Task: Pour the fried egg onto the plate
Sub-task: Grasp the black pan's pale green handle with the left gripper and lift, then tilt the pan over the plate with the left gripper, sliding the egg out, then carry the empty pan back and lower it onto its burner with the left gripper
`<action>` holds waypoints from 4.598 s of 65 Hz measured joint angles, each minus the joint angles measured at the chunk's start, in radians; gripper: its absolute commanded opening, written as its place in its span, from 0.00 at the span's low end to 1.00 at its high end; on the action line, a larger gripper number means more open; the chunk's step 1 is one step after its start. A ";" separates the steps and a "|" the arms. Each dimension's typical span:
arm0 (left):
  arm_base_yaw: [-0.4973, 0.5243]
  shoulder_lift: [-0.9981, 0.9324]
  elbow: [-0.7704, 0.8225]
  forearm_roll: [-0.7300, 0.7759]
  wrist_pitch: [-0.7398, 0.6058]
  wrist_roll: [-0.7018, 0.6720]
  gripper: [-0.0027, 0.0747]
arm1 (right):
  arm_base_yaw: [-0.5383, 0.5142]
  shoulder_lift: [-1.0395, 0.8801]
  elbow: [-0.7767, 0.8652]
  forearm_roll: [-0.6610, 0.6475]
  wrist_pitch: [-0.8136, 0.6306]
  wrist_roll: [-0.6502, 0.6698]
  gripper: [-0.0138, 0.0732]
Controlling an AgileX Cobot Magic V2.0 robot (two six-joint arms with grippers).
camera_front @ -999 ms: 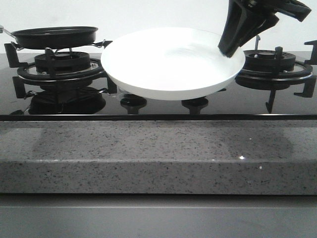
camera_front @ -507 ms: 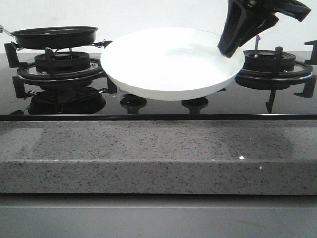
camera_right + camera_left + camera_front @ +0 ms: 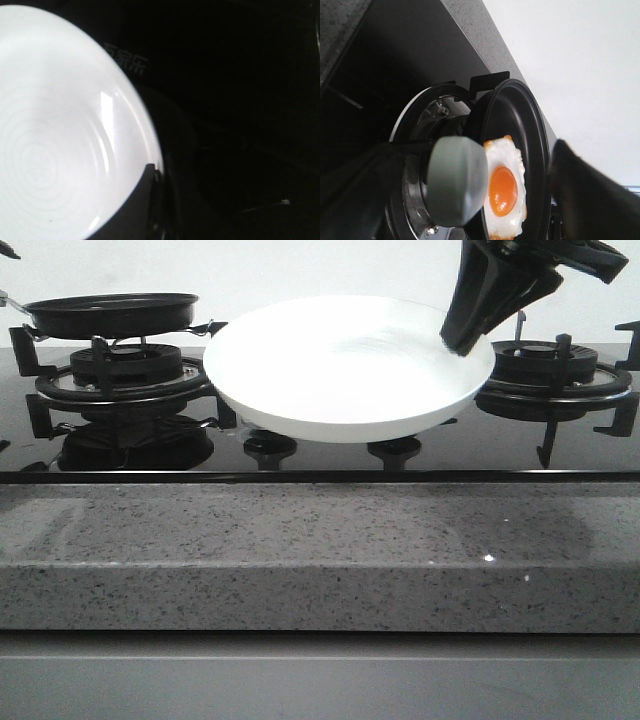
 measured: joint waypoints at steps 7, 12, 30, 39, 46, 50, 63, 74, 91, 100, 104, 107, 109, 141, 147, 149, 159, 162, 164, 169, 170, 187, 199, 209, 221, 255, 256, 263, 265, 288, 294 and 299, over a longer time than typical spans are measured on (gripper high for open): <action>0.000 0.000 0.000 0.000 0.000 0.000 0.37 | 0.000 0.000 0.000 0.000 0.000 0.000 0.11; 0.000 0.000 0.000 0.000 -0.004 0.000 0.26 | 0.000 0.000 0.000 0.000 0.000 0.000 0.11; 0.000 0.000 -0.004 -0.020 -0.010 -0.007 0.04 | 0.000 0.000 0.000 0.000 0.000 0.000 0.11; 0.000 0.000 -0.005 -0.025 -0.005 -0.009 0.01 | 0.000 0.000 0.000 0.000 0.000 0.000 0.11; 0.002 0.000 -0.005 -0.056 0.021 -0.009 0.01 | 0.000 0.000 0.000 0.000 0.000 0.000 0.11; 0.002 0.000 -0.005 -0.075 0.038 -0.007 0.01 | 0.000 0.000 0.000 0.000 0.000 0.000 0.11; 0.008 0.005 -0.005 -0.190 0.126 0.001 0.01 | 0.000 0.000 0.000 0.000 0.000 0.000 0.11; 0.008 0.005 -0.005 -0.256 0.193 0.001 0.01 | 0.000 0.000 0.000 0.000 0.000 0.000 0.11; -0.042 -0.068 -0.005 -0.191 0.213 0.056 0.01 | 0.000 0.000 0.000 0.000 0.000 0.000 0.11; -0.095 -0.141 -0.005 -0.150 0.215 0.097 0.01 | 0.000 0.000 0.000 0.000 0.000 0.000 0.11; -0.123 -0.177 -0.005 -0.120 0.209 0.111 0.01 | 0.000 0.000 0.000 0.000 0.000 0.000 0.11; -0.144 -0.204 -0.005 -0.086 0.195 0.122 0.01 | 0.000 0.000 0.000 0.000 0.000 0.000 0.11; -0.156 -0.219 -0.005 -0.063 0.184 0.127 0.01 | 0.000 0.000 0.000 0.000 0.000 0.000 0.11; -0.429 -0.438 -0.003 0.286 -0.097 0.212 0.01 | 0.000 0.000 0.000 0.000 0.000 0.000 0.11; -0.490 -0.472 -0.003 0.373 -0.144 0.220 0.01 | 0.000 0.000 0.000 0.000 0.000 0.000 0.11; -0.509 -0.481 -0.003 0.401 -0.163 0.225 0.01 | 0.000 0.000 0.000 0.000 0.000 0.000 0.11; -0.624 -0.517 -0.002 0.545 -0.241 0.228 0.01 | 0.000 0.000 0.000 0.000 0.000 0.000 0.11; -0.653 -0.523 -0.002 0.581 -0.261 0.228 0.01 | 0.000 0.000 0.000 0.000 0.000 0.000 0.11; -0.676 -0.527 -0.002 0.610 -0.271 0.228 0.01 | 0.000 0.000 0.000 0.000 0.000 0.000 0.11; -0.719 -0.534 -0.002 0.668 -0.302 0.228 0.01 | 0.000 0.000 0.000 0.000 0.000 0.000 0.11; -0.727 -0.537 -0.002 0.680 -0.306 0.228 0.01 | 0.000 0.000 0.000 0.000 0.000 0.000 0.11; -0.858 -0.546 -0.002 0.854 -0.384 0.229 0.01 | 0.000 0.000 0.000 0.000 0.000 0.000 0.11; -0.912 -0.546 -0.001 0.928 -0.398 0.229 0.01 | 0.000 0.000 0.000 0.000 0.000 0.000 0.11; -0.922 -0.546 0.001 0.953 -0.402 0.224 0.01 | 0.000 0.000 0.000 0.000 0.000 0.000 0.11; -0.922 -0.546 0.001 0.977 -0.410 0.213 0.01 | 0.000 0.000 0.000 0.000 0.000 0.000 0.11; -0.944 -0.547 0.001 1.022 -0.452 0.184 0.01 | 0.000 0.000 0.001 -0.004 0.008 -0.004 0.11; -0.944 -0.547 0.001 1.022 -0.452 0.181 0.01 | 0.000 0.000 0.001 -0.004 0.008 -0.004 0.11; -0.942 -0.547 0.001 1.024 -0.452 0.122 0.01 | 0.000 0.000 0.001 -0.004 0.008 -0.004 0.11; -0.935 -0.547 0.001 1.019 -0.452 0.092 0.01 | 0.000 0.000 0.001 -0.004 0.008 -0.004 0.11; -0.621 -0.540 0.001 0.572 -0.375 0.040 0.01 | 0.000 0.000 0.001 -0.004 0.008 -0.004 0.11; -0.503 -0.512 0.001 0.394 -0.277 0.093 0.01 | 0.000 0.000 0.001 -0.004 0.008 -0.004 0.11; -0.405 -0.467 0.008 0.220 -0.179 0.132 0.01 | 0.000 0.000 0.001 -0.004 0.008 -0.004 0.11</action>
